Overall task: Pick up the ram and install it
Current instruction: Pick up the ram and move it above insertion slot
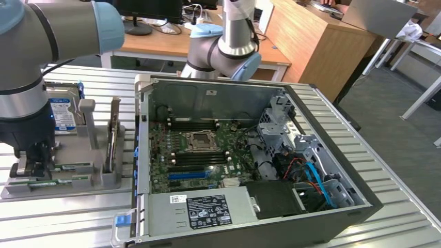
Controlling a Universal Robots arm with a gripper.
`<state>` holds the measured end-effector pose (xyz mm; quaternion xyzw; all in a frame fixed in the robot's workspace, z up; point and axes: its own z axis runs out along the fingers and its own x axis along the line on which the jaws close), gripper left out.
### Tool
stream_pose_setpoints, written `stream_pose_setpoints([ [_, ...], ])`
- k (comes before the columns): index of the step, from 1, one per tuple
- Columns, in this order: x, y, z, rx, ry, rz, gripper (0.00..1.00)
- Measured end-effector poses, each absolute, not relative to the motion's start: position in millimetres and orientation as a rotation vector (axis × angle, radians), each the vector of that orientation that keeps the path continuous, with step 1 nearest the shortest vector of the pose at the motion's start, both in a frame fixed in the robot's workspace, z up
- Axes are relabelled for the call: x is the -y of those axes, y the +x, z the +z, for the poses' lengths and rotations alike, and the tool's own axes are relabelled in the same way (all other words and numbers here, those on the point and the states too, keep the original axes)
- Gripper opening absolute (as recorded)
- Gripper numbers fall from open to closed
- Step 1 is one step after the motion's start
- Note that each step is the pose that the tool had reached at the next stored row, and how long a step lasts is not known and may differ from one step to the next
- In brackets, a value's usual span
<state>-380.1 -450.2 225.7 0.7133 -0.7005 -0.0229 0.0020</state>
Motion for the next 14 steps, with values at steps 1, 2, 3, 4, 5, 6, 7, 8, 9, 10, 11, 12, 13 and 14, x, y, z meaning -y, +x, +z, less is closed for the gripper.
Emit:
stream_pose_setpoints([
  [1,450,-380,225,2.198,2.238,-0.072,0.30],
  [2,450,-380,224,2.198,2.238,-0.072,0.30],
  [3,450,-380,224,2.198,2.238,-0.072,0.30],
  [4,450,-380,223,2.198,2.238,-0.073,0.30],
  [5,450,-380,222,2.198,2.238,-0.073,0.30],
  [6,450,-380,221,2.198,2.238,-0.073,0.30],
  [7,450,-380,221,2.198,2.238,-0.073,0.30],
  [8,450,-380,220,2.198,2.239,-0.073,0.30],
  [9,450,-380,219,2.198,2.239,-0.073,0.30],
  [10,450,-380,218,2.198,2.239,-0.073,0.30],
  [11,450,-380,217,2.198,2.239,-0.074,0.30],
  [12,450,-380,216,2.198,2.239,-0.074,0.30],
  [13,450,-380,215,2.198,2.239,-0.074,0.30],
  [14,450,-380,214,2.199,2.239,-0.074,0.30],
])
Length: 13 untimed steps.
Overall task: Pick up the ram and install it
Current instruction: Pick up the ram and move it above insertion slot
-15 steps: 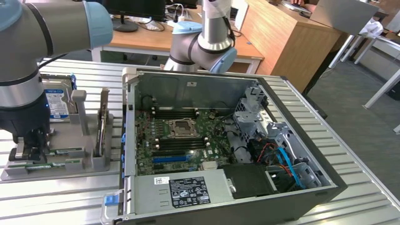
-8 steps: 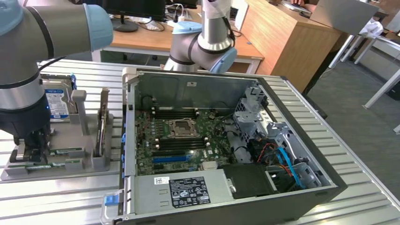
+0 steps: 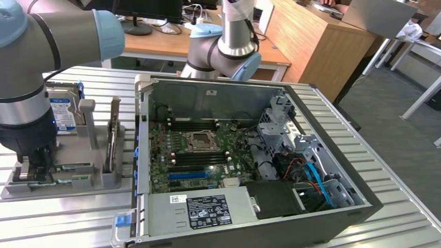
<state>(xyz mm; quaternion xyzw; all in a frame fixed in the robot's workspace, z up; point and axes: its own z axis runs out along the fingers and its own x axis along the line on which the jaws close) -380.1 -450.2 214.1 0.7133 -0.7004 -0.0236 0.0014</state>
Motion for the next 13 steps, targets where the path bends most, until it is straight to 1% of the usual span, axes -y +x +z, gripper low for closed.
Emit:
stream_pose_setpoints([
  [13,450.2,-376.3,208.5,2.199,2.240,-0.075,0.30],
])
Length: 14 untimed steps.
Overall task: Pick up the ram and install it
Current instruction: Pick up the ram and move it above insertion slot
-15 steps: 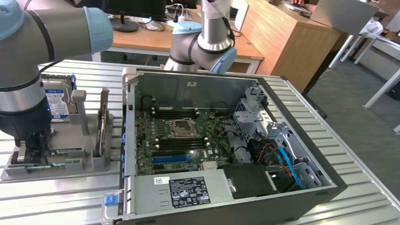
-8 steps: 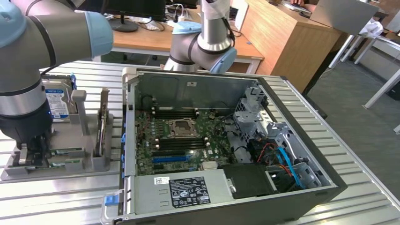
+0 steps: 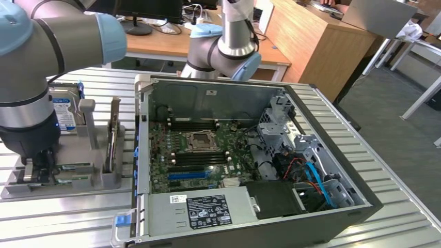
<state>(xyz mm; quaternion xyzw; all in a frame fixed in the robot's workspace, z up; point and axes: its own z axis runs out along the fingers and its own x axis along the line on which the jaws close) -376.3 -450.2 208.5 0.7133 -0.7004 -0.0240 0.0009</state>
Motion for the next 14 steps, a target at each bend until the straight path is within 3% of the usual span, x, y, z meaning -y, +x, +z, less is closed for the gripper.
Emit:
stream_pose_setpoints([
  [14,450,-364,208,2.199,2.240,-0.075,0.30],
])
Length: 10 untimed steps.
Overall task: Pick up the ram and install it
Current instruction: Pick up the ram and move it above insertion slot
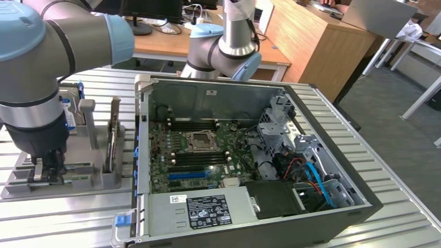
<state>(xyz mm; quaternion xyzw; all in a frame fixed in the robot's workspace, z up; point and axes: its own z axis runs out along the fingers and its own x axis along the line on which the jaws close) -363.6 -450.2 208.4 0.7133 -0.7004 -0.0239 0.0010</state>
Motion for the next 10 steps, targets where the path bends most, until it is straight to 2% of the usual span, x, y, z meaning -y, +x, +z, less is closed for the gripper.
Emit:
stream_pose_setpoints([
  [10,450.2,-362.8,205.7,2.199,2.240,-0.075,0.30],
])
